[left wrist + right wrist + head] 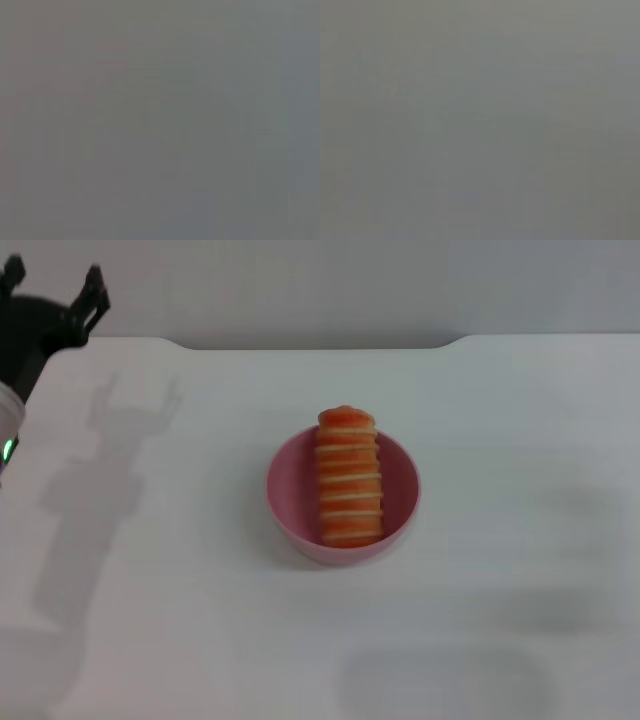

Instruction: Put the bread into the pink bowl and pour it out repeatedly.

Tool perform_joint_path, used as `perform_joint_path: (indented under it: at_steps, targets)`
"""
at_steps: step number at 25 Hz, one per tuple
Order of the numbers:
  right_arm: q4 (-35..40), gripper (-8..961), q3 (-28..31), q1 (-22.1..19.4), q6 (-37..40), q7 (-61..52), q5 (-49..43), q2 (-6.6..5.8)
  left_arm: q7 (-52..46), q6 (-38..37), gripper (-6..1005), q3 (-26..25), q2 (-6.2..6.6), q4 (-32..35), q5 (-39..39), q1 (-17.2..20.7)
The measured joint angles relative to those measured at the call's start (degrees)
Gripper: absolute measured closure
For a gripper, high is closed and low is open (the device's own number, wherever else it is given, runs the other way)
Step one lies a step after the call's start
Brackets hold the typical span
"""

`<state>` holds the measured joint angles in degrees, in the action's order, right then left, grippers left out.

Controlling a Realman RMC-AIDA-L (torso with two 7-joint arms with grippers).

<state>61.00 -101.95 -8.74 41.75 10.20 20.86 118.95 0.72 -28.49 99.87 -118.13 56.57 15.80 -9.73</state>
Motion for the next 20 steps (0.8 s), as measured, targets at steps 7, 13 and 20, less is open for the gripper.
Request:
perform_joint_path:
  at_steps: [7,13,20]
  targets:
    - [-13.7,252,-3.9,4.2,12.2,-1.2,5.1,0.36,-3.2,-13.9,137,1.3,-0.48,-19.0,1.9,-4.7]
    - [-16.3,252,-6.7,4.8,15.7,-0.8,10.5,0.21,-4.4,-20.5,137,2.2,-0.52,-23.8,2.9,-5.0]
    - [-17.7,253,-6.6,5.2,15.1,-0.8,10.9,0.20,-4.2,-20.0,137,3.5,-0.54,-24.5,3.2,-5.2]
